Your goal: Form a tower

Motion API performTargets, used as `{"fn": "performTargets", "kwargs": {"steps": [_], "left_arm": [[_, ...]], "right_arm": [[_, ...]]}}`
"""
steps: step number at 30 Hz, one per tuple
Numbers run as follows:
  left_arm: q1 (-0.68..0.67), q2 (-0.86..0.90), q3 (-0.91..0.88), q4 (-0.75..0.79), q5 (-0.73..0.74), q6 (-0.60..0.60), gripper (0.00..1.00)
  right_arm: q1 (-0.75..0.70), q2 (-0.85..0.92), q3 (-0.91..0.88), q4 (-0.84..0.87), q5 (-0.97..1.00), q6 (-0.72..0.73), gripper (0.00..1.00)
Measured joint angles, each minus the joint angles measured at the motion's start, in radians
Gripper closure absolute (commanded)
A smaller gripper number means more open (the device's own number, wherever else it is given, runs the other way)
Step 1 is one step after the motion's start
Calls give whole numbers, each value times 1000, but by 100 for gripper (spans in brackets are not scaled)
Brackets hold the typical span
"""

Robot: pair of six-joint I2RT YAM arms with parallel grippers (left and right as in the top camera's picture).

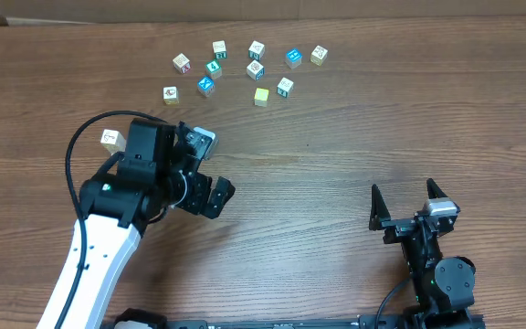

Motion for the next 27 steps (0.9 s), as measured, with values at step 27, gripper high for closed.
{"fn": "performTargets", "kwargs": {"steps": [27], "left_arm": [[0,-256,-258,92,0,0,0]], "right_arm": [[0,0,0,0,0,0,0]]}}
